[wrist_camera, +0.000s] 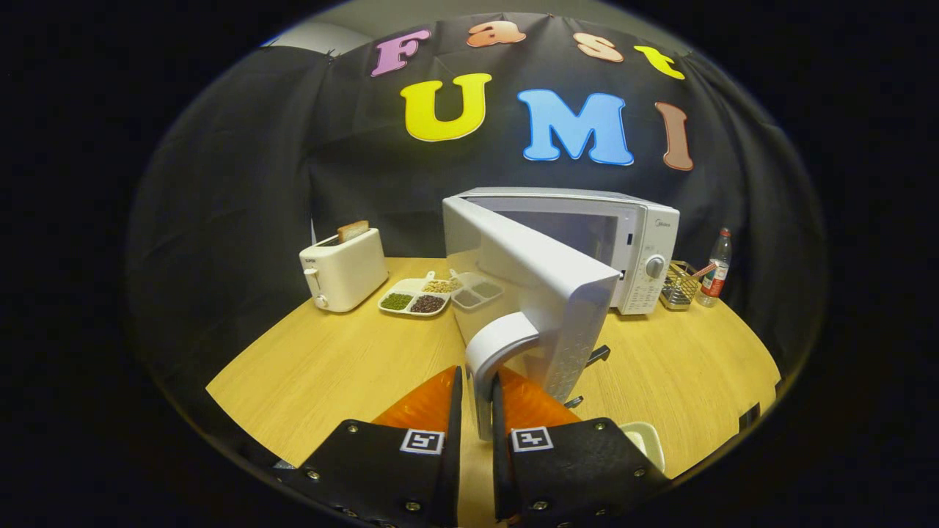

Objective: Open the microwave, put the food inside, and close the microwave door.

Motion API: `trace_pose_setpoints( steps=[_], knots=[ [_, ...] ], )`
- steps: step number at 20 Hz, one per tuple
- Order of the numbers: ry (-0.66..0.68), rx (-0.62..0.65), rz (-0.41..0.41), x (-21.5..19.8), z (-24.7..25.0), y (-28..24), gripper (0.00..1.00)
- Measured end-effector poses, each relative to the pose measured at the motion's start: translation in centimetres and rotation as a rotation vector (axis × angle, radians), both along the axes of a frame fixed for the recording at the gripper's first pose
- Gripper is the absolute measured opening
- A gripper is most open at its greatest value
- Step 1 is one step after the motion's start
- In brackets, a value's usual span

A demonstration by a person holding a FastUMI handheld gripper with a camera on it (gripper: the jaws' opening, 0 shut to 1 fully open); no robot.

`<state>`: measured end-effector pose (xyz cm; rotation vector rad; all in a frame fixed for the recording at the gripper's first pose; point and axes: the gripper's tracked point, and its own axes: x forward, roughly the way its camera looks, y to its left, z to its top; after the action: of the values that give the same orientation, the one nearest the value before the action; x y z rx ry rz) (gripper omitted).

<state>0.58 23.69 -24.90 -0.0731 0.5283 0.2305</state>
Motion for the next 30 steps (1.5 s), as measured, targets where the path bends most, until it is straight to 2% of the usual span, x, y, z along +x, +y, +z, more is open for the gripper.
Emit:
trace_pose_setpoints(
  steps=[3,9,11,13,15,16,17,19,20,21,23,26,30],
  knots=[
    [-0.012,-0.032,0.025,-0.8,0.1,1.7,0.19],
    [-0.011,-0.06,0.021,-1.9,-0.1,4.0,0.22],
    [-0.006,-0.041,0.056,-3.0,-0.1,5.7,0.24],
    [0.0,-0.021,0.136,-4.3,-0.1,8.1,0.26],
    [0.011,0.036,0.23,-5.4,0.3,10.3,0.36],
    [0.018,0.053,0.271,-5.9,0.7,11.1,0.36],
    [0.032,0.079,0.333,-6.5,1.0,12.1,0.41],
    [0.027,0.106,0.421,-7.8,2.7,12.7,0.66],
    [0.001,0.123,0.451,-8.3,4.2,12.5,0.7],
    [-0.03,0.139,0.476,-8.8,5.7,12.4,0.81],
    [-0.092,0.156,0.5,-9.2,8.1,11.2,0.96],
    [-0.194,0.157,0.479,-8.1,11.3,8.4,0.97],
    [-0.255,0.115,0.389,-6.2,13.0,2.6,0.97]
  ],
)
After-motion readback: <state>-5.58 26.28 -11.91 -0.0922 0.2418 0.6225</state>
